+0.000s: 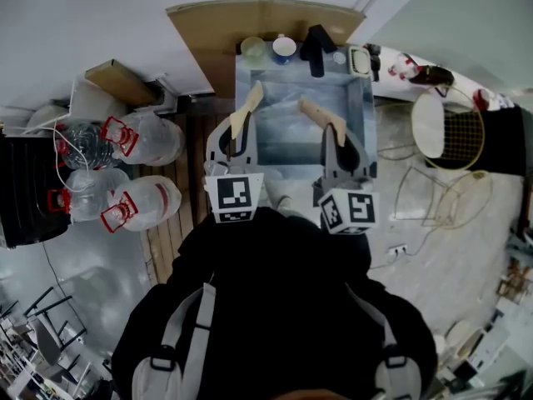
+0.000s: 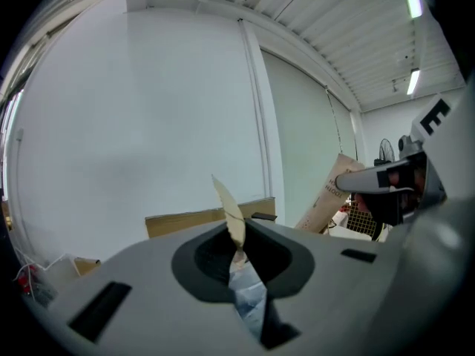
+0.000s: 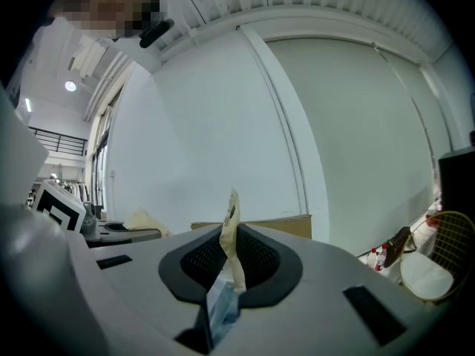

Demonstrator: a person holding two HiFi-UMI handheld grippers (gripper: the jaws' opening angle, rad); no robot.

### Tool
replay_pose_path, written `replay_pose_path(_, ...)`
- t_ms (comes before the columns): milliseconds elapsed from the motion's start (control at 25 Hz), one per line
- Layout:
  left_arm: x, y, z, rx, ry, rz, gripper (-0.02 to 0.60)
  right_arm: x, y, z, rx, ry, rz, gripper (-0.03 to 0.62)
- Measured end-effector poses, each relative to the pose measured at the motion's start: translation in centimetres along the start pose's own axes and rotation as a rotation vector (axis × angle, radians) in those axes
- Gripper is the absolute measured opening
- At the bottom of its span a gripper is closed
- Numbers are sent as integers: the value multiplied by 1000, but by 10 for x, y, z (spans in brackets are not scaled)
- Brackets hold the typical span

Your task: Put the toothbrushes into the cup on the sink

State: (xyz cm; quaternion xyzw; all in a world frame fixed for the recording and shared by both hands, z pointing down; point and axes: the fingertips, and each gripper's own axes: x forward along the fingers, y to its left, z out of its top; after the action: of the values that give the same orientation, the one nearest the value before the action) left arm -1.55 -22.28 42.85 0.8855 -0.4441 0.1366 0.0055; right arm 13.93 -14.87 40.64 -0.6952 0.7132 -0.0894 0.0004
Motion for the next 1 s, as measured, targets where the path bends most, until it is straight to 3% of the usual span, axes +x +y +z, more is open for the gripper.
replay_pose_path(280, 35, 17, 7, 53, 25, -16, 29, 17, 0, 2, -6, 8, -16, 33)
replay_pose_path(560, 72, 39, 19, 84, 29, 29, 29, 28, -11, -3, 4, 28, -16, 33)
replay_pose_path(1000, 141, 41, 13, 127, 61, 33, 29, 33, -38, -3, 25, 22, -19, 33)
